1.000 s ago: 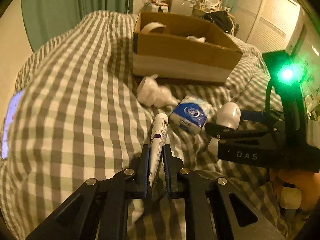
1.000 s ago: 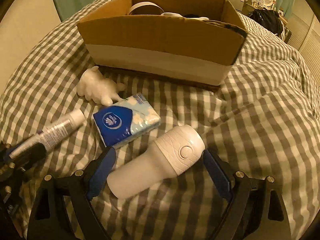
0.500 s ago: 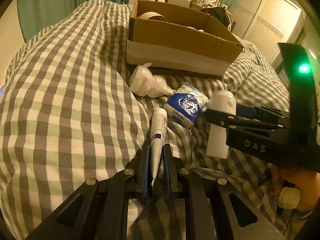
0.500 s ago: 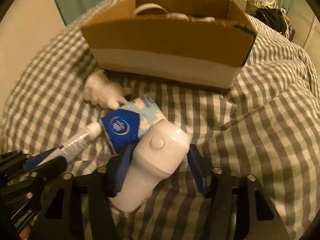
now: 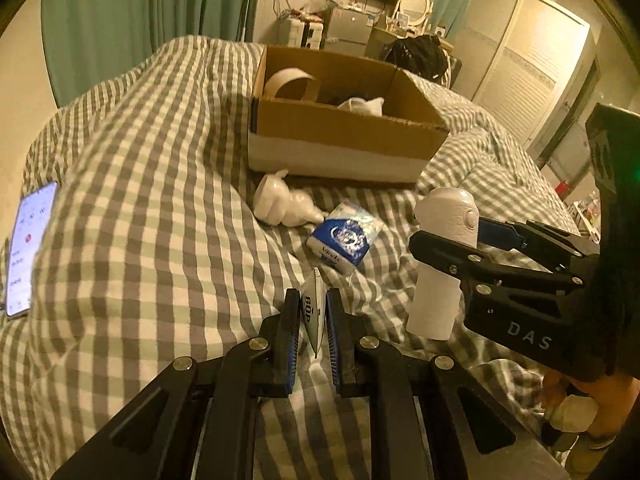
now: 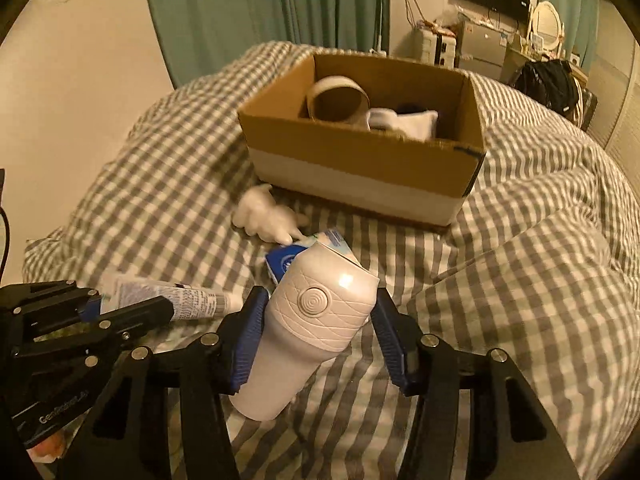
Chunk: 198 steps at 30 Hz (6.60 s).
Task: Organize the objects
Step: 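Lift the toothpaste tube with the left gripper while the right gripper grasps the white bottle, then carry the toothpaste tube and white bottle over the box, then lower both items into the box and open both grippers, then withdraw both tools from the box toward the remaining items, then grasp the blue tissue pack with the right gripper while the left gripper grasps the white plush toy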
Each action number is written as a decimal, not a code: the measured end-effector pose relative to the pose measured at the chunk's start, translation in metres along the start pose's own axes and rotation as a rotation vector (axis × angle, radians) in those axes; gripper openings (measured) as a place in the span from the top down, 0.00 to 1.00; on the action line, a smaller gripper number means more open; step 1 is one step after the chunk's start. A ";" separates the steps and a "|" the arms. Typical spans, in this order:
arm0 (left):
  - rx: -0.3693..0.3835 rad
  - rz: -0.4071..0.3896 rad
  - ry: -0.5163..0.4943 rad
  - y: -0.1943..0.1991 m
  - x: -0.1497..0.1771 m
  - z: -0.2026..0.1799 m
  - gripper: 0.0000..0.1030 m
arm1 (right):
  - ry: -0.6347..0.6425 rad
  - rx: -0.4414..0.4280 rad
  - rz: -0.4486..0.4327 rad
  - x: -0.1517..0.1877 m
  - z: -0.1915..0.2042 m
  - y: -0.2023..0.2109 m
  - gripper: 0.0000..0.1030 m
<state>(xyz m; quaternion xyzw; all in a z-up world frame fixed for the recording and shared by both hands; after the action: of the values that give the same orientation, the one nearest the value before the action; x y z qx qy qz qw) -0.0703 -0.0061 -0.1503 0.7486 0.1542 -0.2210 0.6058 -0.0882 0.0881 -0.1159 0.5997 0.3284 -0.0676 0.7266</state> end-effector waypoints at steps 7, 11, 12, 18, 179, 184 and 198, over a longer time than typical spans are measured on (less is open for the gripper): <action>0.010 -0.044 -0.012 0.021 -0.016 -0.009 0.88 | 0.027 0.013 -0.069 -0.011 0.004 0.035 0.49; 0.019 -0.071 -0.019 0.033 -0.029 -0.016 0.88 | 0.052 0.034 -0.092 -0.020 0.006 0.048 0.49; 0.022 -0.078 -0.023 0.036 -0.033 -0.017 0.88 | 0.057 0.037 -0.097 -0.021 0.006 0.051 0.49; 0.023 -0.124 -0.056 0.055 -0.059 -0.029 0.88 | 0.077 0.038 -0.126 -0.034 0.005 0.069 0.49; -0.238 -0.055 0.035 -0.053 -0.059 0.075 0.00 | 0.020 -0.046 0.176 -0.019 -0.002 -0.123 0.18; -0.245 -0.044 0.047 -0.056 -0.062 0.075 0.00 | -0.044 -0.100 0.149 -0.014 -0.013 -0.114 0.19; -0.215 0.056 -0.029 -0.126 -0.076 0.018 0.00 | -0.217 0.027 -0.064 -0.017 -0.073 -0.032 0.19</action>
<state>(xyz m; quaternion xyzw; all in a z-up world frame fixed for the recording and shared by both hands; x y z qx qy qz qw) -0.2004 0.0069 -0.2196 0.6801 0.1472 -0.1972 0.6906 -0.1463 0.1408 -0.1374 0.5877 0.2658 -0.1594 0.7473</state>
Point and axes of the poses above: each gripper's, at about its wrist camera, not at the fingertips, and y roughly against the way its jaws point, z to its left, x to its underside, the point moved 7 cm from there along -y, roughly the way its jaws point, and after that the axes turned 3 degrees about z, right-handed, at the moved point
